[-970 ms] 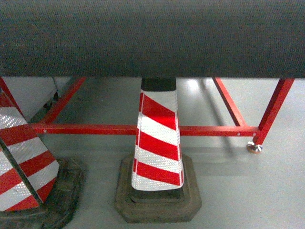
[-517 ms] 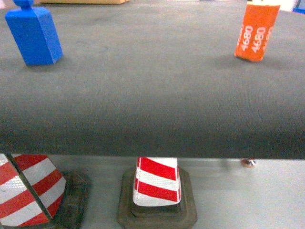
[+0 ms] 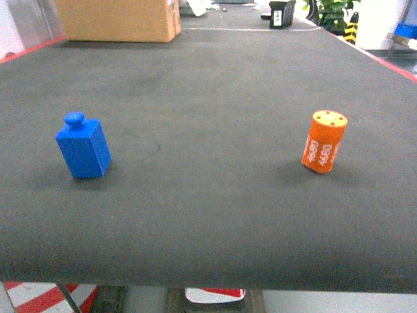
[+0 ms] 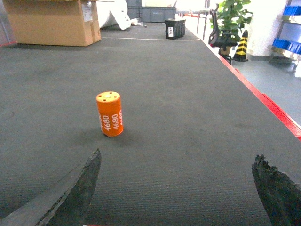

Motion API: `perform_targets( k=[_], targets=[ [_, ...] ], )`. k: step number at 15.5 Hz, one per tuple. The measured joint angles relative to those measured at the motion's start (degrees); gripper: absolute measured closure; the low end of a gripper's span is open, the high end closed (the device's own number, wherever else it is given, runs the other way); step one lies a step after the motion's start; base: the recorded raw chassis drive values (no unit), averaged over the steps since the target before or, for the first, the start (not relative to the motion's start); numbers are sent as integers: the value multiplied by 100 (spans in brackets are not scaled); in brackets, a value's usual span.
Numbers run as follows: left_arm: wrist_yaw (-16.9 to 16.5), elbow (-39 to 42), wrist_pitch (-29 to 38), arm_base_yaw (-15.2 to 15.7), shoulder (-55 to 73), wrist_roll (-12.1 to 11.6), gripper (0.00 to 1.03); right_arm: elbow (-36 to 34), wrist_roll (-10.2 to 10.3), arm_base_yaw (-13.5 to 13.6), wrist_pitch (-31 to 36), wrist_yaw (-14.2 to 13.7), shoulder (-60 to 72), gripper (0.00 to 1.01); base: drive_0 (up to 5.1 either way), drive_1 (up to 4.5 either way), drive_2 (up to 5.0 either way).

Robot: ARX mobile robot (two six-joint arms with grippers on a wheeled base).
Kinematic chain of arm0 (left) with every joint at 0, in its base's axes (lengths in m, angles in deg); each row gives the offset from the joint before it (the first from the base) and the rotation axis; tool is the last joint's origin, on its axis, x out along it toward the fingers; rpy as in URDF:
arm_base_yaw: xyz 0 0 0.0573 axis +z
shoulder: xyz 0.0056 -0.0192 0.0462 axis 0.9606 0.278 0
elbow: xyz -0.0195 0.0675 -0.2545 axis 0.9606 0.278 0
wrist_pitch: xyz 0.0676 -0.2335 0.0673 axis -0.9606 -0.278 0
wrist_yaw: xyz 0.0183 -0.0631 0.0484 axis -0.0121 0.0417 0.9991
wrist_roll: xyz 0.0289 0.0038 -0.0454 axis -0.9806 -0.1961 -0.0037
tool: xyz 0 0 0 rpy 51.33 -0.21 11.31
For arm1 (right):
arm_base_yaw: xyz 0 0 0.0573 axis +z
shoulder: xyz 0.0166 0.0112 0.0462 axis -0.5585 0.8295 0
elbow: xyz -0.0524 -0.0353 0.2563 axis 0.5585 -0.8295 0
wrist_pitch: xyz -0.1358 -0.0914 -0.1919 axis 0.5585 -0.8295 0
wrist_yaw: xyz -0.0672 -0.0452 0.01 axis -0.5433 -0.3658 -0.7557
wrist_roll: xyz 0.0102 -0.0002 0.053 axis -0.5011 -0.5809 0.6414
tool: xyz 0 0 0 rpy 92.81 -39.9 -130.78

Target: Sort blue parts and orange caps into right shelf containers

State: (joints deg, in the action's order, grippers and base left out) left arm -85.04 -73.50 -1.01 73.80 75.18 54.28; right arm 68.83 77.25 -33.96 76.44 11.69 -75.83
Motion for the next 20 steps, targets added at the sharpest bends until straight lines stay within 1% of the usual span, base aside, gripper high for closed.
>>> perform_targets(
  k=[6, 20],
  targets=[
    [-9, 0, 17, 0, 0, -42, 5, 0, 2, 0, 0, -2, 0, 3, 0, 0, 0],
    [-11, 0, -2, 0, 0, -44, 5, 0, 2, 0, -2, -2, 0, 3, 0, 0, 0]
  ],
)
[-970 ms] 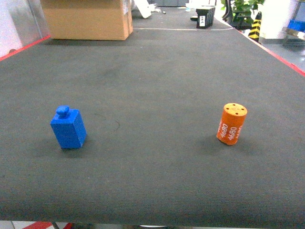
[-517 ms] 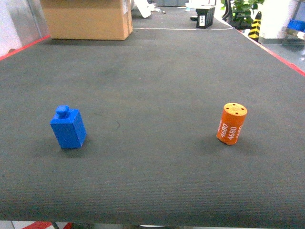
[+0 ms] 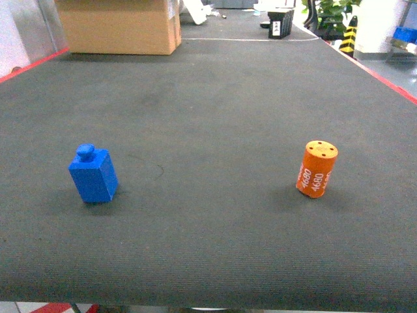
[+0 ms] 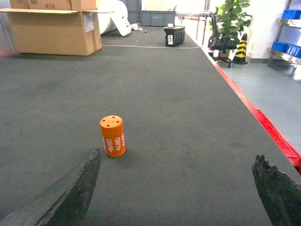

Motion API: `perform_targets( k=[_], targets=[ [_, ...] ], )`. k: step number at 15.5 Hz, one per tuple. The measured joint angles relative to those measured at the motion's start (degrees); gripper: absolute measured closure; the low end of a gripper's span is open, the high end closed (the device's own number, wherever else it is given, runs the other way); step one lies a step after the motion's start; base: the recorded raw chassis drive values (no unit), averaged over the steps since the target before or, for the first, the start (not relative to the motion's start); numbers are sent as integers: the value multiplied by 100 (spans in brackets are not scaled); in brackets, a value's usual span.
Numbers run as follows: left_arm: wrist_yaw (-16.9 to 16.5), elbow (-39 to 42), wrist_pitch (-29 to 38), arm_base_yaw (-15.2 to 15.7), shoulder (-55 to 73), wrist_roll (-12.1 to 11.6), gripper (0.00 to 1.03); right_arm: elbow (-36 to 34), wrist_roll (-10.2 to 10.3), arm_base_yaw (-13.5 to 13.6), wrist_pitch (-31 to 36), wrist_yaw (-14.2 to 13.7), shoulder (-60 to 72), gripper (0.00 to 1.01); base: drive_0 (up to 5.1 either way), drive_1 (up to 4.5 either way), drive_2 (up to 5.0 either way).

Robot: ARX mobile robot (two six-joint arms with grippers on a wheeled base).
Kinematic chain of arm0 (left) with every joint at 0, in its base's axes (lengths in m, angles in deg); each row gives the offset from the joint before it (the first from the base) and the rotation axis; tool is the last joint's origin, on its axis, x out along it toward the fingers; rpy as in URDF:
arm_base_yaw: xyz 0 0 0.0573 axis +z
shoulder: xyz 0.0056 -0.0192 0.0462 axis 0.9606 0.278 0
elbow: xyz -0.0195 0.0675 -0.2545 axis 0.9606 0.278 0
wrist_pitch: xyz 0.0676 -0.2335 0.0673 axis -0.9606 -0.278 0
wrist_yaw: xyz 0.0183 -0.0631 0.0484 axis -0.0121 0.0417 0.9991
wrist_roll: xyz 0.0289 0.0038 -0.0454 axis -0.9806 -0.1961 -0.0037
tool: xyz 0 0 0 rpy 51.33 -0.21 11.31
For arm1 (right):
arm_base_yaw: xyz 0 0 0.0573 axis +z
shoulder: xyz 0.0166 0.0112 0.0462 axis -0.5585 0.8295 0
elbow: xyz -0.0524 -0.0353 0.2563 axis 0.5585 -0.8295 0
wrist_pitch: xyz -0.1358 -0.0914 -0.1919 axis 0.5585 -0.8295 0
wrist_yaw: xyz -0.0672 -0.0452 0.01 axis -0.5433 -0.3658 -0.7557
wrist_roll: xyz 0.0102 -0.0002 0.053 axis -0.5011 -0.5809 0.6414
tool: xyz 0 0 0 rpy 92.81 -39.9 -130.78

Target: Sort blue parts and orange caps into right shelf containers

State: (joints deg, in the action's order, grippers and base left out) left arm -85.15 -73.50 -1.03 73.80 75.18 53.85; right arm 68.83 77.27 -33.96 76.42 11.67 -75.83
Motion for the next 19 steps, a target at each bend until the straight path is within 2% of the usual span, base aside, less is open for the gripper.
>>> perform_targets(
  k=[19],
  targets=[
    [0, 0, 0, 0, 0, 0, 5, 0, 2, 0, 0, 0, 0, 3, 0, 0, 0]
  ],
)
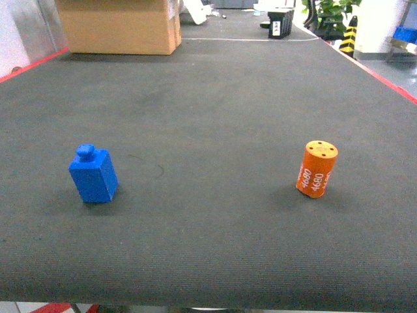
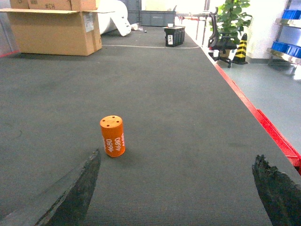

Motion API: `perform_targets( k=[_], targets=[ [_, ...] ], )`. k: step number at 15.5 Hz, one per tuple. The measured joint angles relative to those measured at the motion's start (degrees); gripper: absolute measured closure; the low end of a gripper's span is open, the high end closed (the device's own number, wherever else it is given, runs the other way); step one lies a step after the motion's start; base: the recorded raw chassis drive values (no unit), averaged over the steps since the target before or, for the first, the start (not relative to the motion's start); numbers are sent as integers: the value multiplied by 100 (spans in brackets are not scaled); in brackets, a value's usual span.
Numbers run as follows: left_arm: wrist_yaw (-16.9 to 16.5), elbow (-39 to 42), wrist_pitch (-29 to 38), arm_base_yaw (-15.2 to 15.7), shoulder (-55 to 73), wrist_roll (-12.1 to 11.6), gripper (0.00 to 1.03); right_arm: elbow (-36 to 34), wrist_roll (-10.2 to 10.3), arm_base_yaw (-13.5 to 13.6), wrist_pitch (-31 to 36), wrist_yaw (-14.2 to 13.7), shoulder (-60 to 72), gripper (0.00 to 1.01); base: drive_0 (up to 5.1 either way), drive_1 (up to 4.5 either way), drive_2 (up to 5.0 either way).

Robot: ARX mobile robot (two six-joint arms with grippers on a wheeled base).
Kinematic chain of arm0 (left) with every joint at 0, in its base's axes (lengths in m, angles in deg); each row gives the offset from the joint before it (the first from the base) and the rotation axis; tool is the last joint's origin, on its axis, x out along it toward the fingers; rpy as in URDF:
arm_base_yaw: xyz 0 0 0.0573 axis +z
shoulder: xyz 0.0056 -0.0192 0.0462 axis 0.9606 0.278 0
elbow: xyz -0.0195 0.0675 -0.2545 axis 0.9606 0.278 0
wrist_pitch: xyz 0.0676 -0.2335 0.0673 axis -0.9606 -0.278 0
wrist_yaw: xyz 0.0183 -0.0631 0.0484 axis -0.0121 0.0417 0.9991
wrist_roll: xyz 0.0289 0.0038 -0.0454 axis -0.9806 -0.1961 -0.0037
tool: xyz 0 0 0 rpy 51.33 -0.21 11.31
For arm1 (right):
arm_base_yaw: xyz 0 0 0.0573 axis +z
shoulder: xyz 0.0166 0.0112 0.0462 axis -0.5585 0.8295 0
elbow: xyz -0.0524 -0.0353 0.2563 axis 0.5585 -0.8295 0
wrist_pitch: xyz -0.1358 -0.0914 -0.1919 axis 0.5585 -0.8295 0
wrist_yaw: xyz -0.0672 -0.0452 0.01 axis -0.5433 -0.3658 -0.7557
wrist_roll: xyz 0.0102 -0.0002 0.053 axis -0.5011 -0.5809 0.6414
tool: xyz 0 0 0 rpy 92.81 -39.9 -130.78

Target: Sort blue parts and orange caps into right shelf containers

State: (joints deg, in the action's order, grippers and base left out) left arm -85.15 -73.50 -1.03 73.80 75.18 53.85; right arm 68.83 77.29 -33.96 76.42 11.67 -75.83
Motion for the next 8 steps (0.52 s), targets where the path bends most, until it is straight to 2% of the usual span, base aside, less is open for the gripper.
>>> perform_targets(
  k=[8],
  targets=[
    [2, 0, 2, 0, 0, 0, 5, 0, -2, 0, 0, 0, 0, 3, 0, 0, 0]
  ],
)
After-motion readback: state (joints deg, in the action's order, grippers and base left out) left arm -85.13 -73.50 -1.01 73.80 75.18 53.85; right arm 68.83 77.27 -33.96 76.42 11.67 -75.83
